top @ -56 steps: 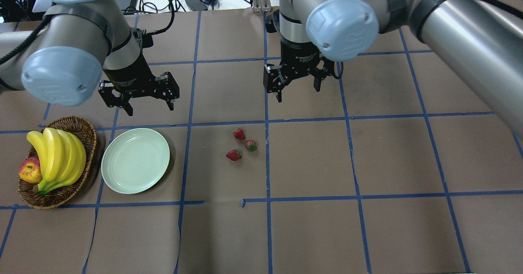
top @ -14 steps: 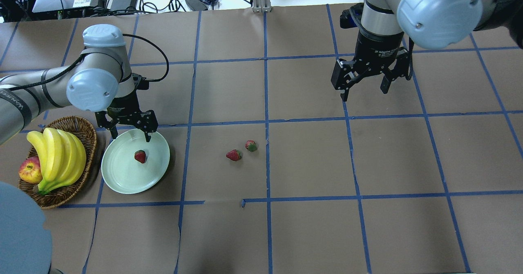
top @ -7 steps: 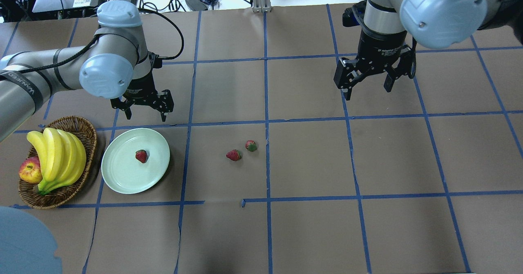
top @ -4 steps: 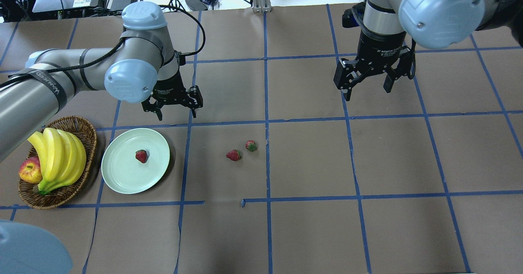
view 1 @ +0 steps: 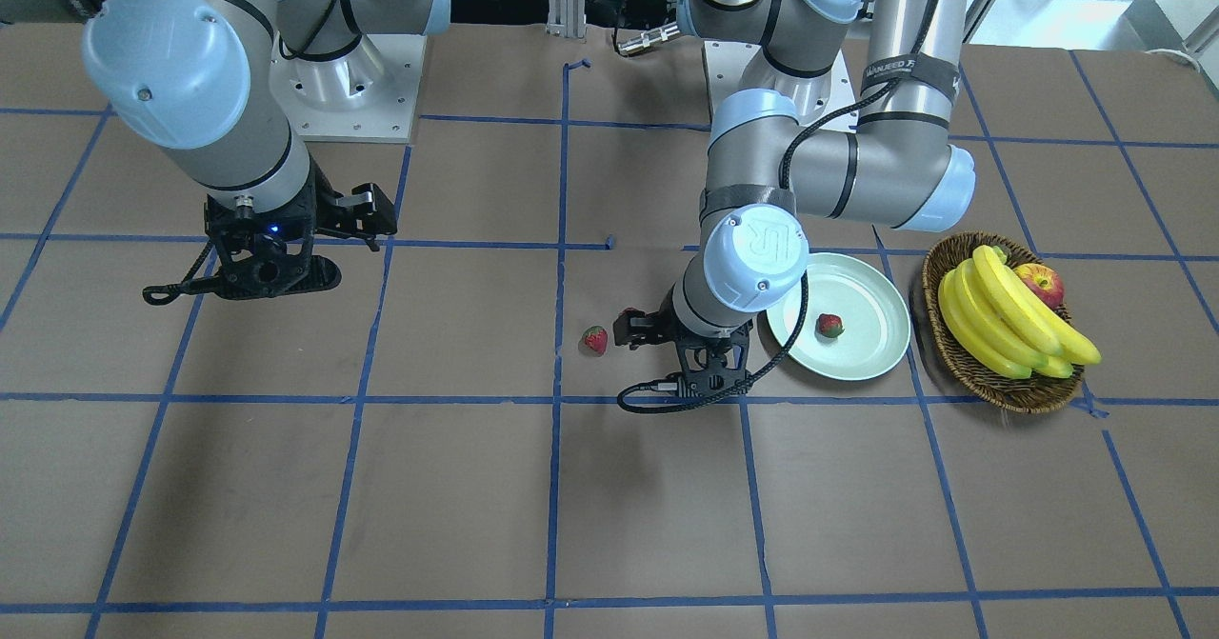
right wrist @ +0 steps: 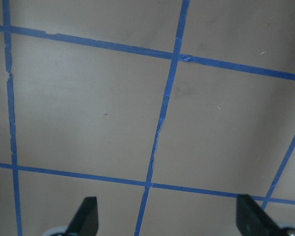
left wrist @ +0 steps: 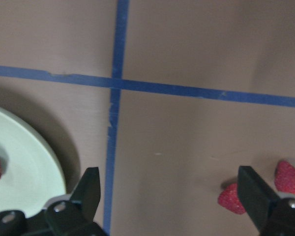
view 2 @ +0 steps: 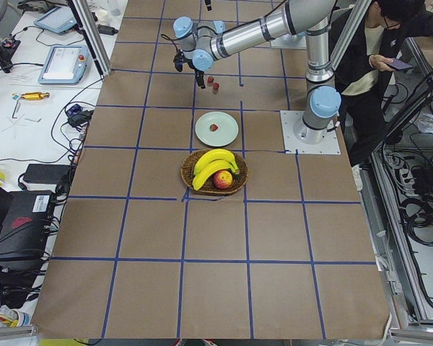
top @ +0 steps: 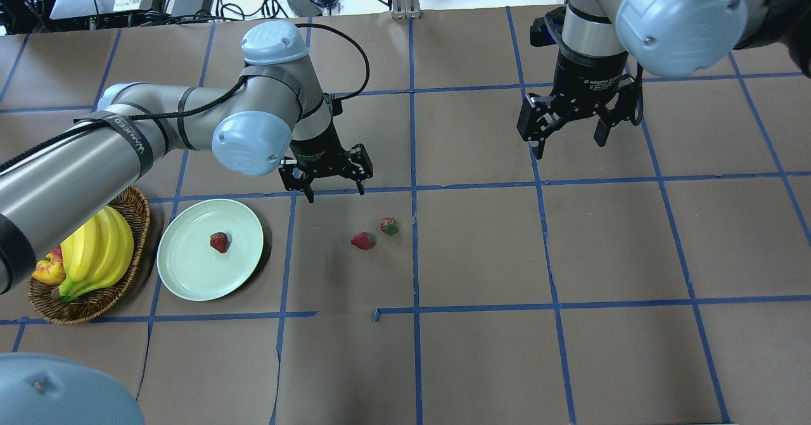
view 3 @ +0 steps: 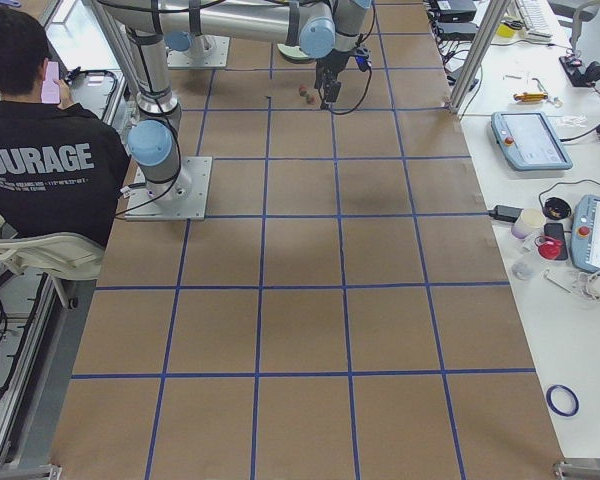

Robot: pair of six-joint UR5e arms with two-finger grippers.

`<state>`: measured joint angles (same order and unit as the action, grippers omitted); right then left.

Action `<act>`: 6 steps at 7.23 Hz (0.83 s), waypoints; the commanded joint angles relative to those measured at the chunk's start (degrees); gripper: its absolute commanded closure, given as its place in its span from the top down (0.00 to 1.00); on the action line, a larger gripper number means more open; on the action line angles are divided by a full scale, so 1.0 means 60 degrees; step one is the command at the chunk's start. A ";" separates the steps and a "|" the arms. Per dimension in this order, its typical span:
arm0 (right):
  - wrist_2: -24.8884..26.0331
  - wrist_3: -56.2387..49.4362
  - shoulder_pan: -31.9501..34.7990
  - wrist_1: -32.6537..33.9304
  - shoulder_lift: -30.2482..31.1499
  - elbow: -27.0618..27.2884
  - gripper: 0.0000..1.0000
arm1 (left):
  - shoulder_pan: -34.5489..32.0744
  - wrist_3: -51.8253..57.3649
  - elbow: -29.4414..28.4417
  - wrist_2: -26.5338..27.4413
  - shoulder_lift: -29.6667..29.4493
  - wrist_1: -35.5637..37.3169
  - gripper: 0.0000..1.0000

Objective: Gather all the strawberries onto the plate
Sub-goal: 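Lower the left gripper onto the strawberry nearer the plate and grasp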

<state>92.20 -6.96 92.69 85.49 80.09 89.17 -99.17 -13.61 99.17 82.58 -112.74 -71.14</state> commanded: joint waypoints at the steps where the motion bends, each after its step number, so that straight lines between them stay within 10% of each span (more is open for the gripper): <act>1: 0.0000 -0.0012 -0.0008 0.0005 -0.0004 0.0036 1.00 | -0.0302 0.0071 0.0112 -0.0184 -0.0368 -0.0038 1.00; 6: 0.0000 -0.0041 -0.0008 0.0020 -0.0018 0.0168 1.00 | -0.0449 0.0379 0.0435 -0.0170 -0.0707 -0.0140 0.96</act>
<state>92.20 -7.20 92.64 85.57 79.99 90.09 -101.66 -11.70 101.56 81.47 -116.86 -71.80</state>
